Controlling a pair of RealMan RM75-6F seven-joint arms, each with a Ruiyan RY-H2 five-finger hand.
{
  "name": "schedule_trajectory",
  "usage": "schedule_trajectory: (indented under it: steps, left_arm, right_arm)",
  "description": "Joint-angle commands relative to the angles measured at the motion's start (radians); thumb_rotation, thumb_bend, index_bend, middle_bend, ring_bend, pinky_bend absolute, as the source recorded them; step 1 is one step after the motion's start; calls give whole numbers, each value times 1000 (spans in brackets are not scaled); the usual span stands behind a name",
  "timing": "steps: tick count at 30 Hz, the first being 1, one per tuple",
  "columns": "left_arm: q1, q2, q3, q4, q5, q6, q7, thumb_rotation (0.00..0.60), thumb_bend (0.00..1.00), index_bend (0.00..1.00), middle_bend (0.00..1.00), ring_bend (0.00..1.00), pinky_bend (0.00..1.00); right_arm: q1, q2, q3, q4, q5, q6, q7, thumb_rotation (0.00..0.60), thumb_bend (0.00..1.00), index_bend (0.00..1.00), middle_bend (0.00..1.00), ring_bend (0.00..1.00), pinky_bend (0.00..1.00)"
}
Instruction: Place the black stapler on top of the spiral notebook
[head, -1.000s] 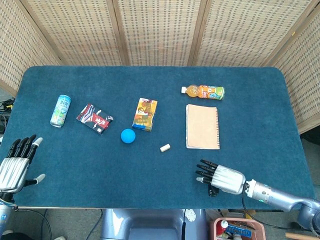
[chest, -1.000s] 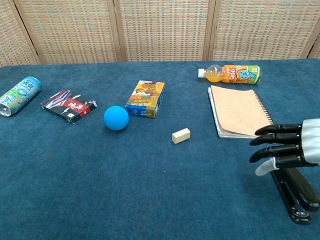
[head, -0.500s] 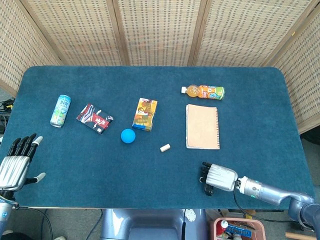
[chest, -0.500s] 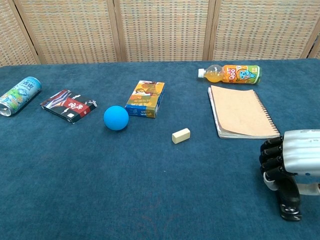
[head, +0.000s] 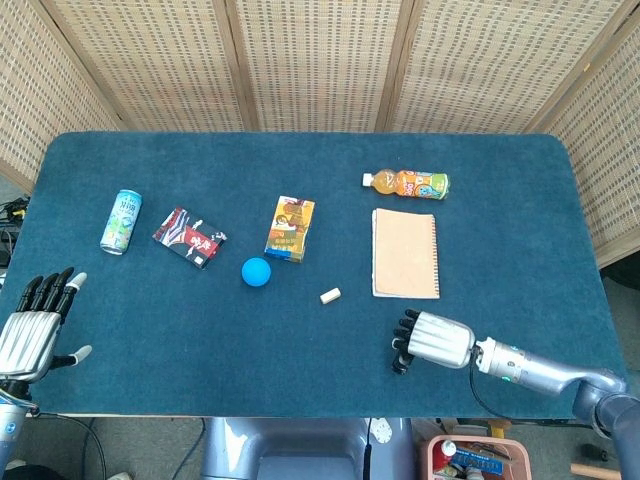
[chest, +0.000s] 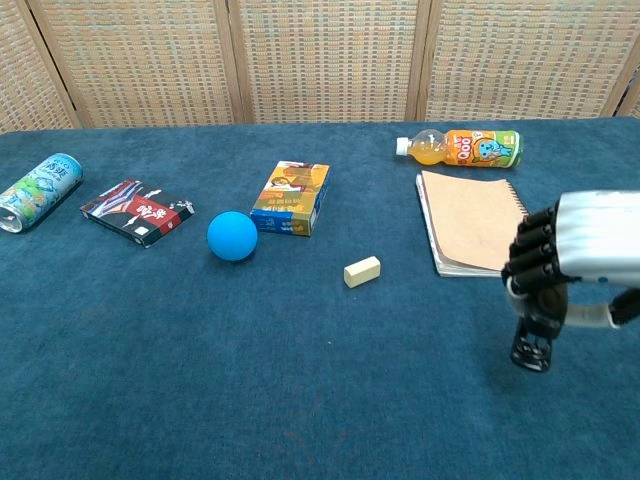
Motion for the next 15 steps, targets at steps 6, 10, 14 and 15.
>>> schedule_trajectory:
  steps: [6,10,14,15]
  left_arm:
    - [-10,2,-6,-3,-15,-13,-3,600,0,0,0,0,0]
    - [-15,3,-11,-4,-25,-19,-2,600,0,0,0,0,0]
    - [-20,2,-15,2,-43,-28,-3,600,0,0,0,0,0]
    - [-21,1,-16,4,-47,-32,-3,600,0,0,0,0,0]
  right_arm:
    - [122,-10,90,69,104,-93,65,600,594,578,548,433,455]
    - [177,-52,96,161,127,-173,86,600,594,578,548,433,456]
    - [209,-99,93,243,148,-220,126,600,594,578,548,433,456]
    - [215,-109,90,262,150,-226,132,600,594,578,548,433,457]
